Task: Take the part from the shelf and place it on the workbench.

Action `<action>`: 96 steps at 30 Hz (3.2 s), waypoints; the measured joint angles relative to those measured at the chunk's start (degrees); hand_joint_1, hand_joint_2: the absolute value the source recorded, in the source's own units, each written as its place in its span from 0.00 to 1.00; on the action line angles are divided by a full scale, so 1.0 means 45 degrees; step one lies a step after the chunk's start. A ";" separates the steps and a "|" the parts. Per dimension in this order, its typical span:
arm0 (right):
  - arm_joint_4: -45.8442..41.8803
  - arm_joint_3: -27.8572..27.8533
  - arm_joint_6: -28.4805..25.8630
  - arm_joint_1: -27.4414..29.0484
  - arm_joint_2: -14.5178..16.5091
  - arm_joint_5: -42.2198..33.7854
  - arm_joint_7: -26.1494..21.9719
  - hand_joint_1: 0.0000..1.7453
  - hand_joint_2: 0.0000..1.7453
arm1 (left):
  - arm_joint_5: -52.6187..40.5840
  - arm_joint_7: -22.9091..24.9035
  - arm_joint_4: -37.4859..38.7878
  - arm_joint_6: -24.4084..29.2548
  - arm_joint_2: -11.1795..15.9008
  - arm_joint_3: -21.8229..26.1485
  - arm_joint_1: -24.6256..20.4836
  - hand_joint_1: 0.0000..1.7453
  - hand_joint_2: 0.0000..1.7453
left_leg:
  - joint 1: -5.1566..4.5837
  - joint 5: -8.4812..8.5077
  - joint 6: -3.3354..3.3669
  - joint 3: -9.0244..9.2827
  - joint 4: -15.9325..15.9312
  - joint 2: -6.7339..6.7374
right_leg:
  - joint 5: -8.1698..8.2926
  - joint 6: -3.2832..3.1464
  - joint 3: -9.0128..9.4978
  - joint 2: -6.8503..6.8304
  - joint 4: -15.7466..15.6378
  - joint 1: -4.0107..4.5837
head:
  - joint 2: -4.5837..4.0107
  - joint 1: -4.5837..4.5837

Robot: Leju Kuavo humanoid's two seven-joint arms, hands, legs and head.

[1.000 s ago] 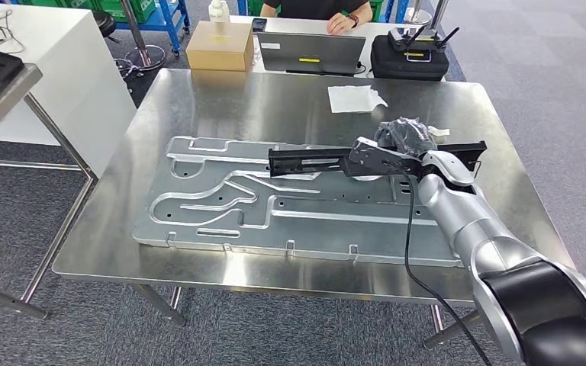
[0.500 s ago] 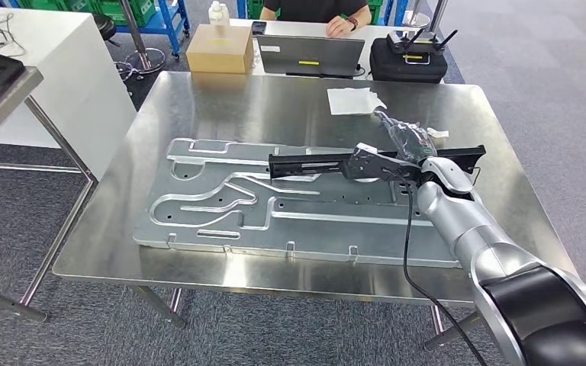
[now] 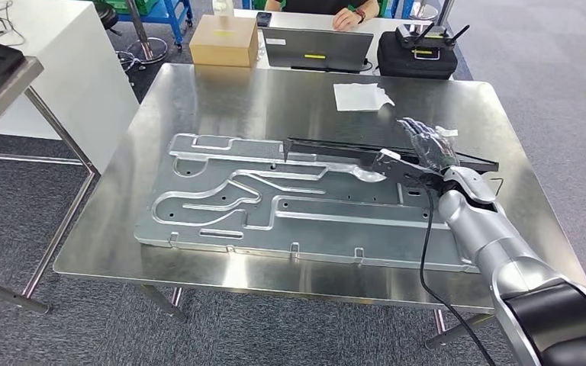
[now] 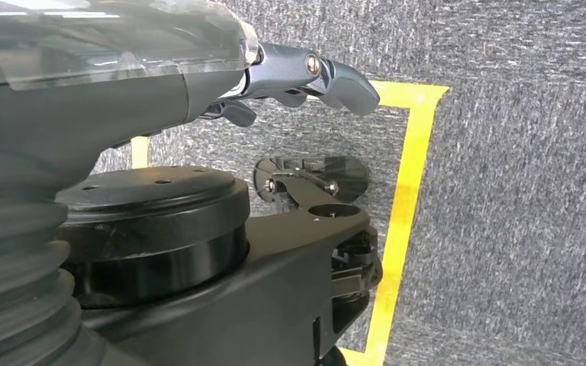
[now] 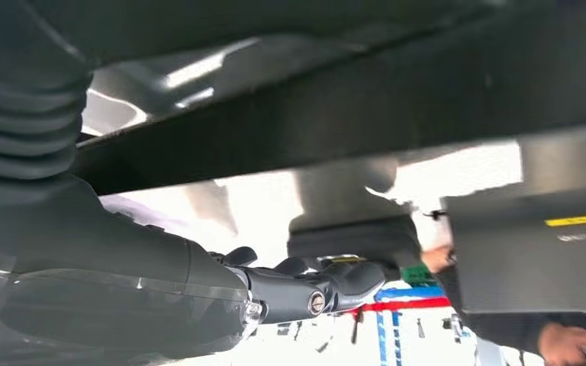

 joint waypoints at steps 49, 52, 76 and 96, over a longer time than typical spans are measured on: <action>-0.5300 -0.2086 0.5034 0.0438 -0.4847 -0.8180 0.0829 0.00 0.00 | 0.0475 -0.0933 0.0000 -0.0998 -0.0075 -0.0301 -0.0139 0.00 0.00 | -0.0008 0.0005 0.0018 -0.0158 0.0009 -0.0066 | -0.0003 0.0025 -0.0119 -0.0059 -0.0020 -0.0004 | 0.0000 0.0000; -0.5516 -0.2096 0.4654 0.1099 -0.4721 -0.7765 0.0611 0.00 0.00 | 0.0509 -0.1065 0.0000 -0.1026 -0.0046 -0.0234 -0.0157 0.00 0.00 | -0.0019 0.0000 0.0023 -0.0168 0.0012 -0.0069 | 0.0001 0.0031 -0.0120 -0.0060 -0.0025 -0.0009 | 0.0000 0.0000; -0.4275 -0.2639 0.4449 0.1138 -0.3759 -0.6620 0.0019 0.00 0.00 | 0.0997 -0.0496 0.0000 -0.1317 0.0130 0.0359 -0.0146 0.00 0.00 | -0.0089 0.0185 0.0261 -0.0319 0.0035 -0.0071 | 0.0287 0.0173 -0.0583 -0.0132 0.0300 -0.0009 | 0.0000 0.0000; -0.3693 -0.3657 0.4376 0.1746 -0.4240 -0.6429 0.0159 0.00 0.00 | 0.0523 0.0283 0.0000 -0.1460 0.0131 0.0311 -0.0545 0.00 0.00 | 0.0137 -0.0555 0.0191 0.0624 -0.0126 -0.0018 | 0.0948 0.0370 -0.1918 -0.0331 0.0637 -0.0191 | 0.0000 -0.0002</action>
